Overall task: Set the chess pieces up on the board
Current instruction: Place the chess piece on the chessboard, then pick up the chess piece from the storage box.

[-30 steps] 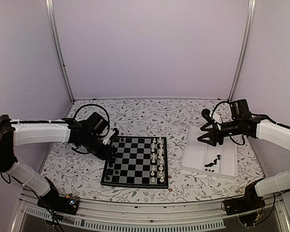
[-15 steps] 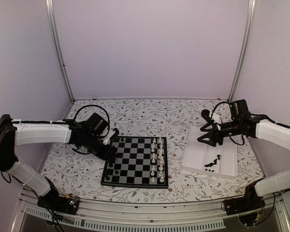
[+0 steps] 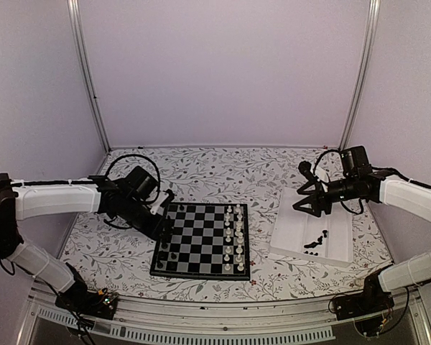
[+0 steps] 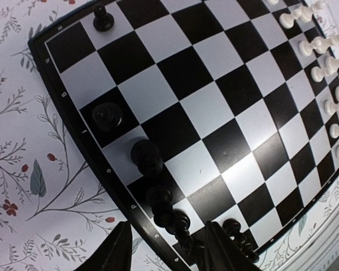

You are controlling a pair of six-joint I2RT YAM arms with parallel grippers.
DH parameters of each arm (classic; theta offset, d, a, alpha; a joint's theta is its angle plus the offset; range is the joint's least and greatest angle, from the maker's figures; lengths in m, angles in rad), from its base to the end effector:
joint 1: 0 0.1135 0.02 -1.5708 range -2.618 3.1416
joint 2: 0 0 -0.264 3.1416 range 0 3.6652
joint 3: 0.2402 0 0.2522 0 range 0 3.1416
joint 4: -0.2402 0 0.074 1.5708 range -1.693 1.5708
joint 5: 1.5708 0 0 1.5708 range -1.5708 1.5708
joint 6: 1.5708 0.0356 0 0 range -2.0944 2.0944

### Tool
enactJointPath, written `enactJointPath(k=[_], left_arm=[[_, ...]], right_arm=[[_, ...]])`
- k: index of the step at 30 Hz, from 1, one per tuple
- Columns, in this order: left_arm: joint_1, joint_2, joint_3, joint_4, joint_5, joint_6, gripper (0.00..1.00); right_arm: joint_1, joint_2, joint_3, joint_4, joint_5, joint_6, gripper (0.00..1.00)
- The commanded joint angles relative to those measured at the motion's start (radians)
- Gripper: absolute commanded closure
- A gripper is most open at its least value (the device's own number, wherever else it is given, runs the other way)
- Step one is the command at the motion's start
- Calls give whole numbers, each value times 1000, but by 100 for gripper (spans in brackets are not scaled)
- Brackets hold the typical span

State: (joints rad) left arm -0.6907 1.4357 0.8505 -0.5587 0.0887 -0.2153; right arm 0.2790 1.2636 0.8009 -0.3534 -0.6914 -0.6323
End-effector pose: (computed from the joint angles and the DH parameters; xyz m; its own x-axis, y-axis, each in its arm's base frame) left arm 0.2039 -0.1726 0.1902 -0.8270 0.4075 -0.3873 0.4977 0.8511 -0.1672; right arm 0.2395 0.0922 0.2356 -0.1914 -0.5284 -0.8271 -0.9238 0.3818 -0.0302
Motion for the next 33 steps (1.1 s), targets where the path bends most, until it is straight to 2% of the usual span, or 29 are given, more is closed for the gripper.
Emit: enactJointPath(k=[1, 5, 8, 13, 16, 21, 27, 33], left_arm=[[3, -124, 101, -77, -40, 0, 53], [-6, -168, 200, -49, 2, 87, 53], [-28, -133, 276, 47, 39, 148, 53], [-81, 5, 418, 262, 204, 149, 53], [-111, 94, 446, 373, 291, 131, 53], [-125, 210, 444, 395, 353, 128, 53], [-127, 183, 342, 431, 351, 142, 53], [-127, 169, 339, 406, 351, 157, 53]], right_arm=[[-21, 10, 86, -136, -22, -54, 35], [-22, 73, 115, -308, 158, -232, 44], [-21, 118, 106, -368, 261, -318, 52], [10, 129, 55, -378, 364, -401, 53], [35, 137, 21, -364, 430, -432, 52], [51, 154, -1, -350, 503, -443, 52], [51, 163, 17, -354, 565, -418, 52], [52, 184, 34, -399, 572, -404, 55]])
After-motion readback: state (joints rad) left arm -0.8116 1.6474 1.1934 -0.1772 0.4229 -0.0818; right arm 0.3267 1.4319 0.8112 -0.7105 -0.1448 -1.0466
